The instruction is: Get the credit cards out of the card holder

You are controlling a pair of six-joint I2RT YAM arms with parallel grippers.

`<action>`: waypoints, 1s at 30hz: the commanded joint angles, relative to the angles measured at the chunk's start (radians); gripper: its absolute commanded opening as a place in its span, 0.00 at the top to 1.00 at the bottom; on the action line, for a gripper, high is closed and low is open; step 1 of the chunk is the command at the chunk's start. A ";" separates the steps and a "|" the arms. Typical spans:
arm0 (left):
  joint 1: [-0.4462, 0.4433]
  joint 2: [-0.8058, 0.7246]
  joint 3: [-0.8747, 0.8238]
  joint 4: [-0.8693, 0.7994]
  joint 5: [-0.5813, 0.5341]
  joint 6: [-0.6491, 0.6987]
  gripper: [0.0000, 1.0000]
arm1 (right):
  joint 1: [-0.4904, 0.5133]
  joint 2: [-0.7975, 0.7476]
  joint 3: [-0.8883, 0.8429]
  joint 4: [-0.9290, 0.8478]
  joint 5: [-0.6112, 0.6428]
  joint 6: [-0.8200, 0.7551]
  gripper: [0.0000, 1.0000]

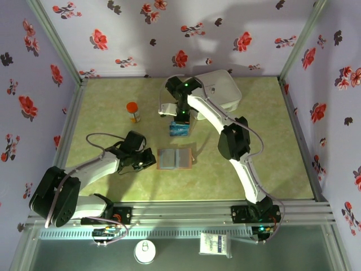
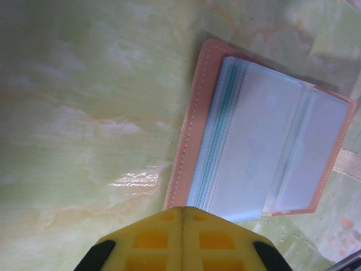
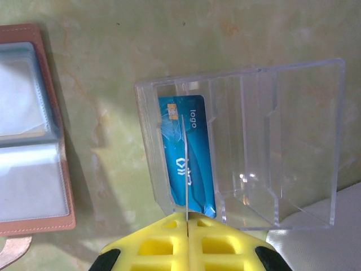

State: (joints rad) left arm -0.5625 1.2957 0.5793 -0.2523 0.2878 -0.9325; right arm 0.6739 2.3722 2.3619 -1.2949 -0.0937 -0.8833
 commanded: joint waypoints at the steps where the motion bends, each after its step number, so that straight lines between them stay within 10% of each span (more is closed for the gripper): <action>1: 0.009 0.021 0.020 -0.026 -0.012 0.006 0.98 | -0.005 0.032 0.029 0.011 0.004 -0.077 1.00; 20: 0.012 0.055 0.042 -0.021 -0.013 0.025 0.98 | -0.008 -0.001 0.002 0.040 0.026 -0.027 0.83; 30: 0.019 0.092 0.076 0.000 0.004 0.042 0.98 | -0.008 -0.203 -0.317 0.364 0.062 0.282 0.82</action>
State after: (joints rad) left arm -0.5549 1.3697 0.6231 -0.2554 0.2890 -0.9142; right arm 0.6735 2.2486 2.0979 -1.0508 -0.0536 -0.7334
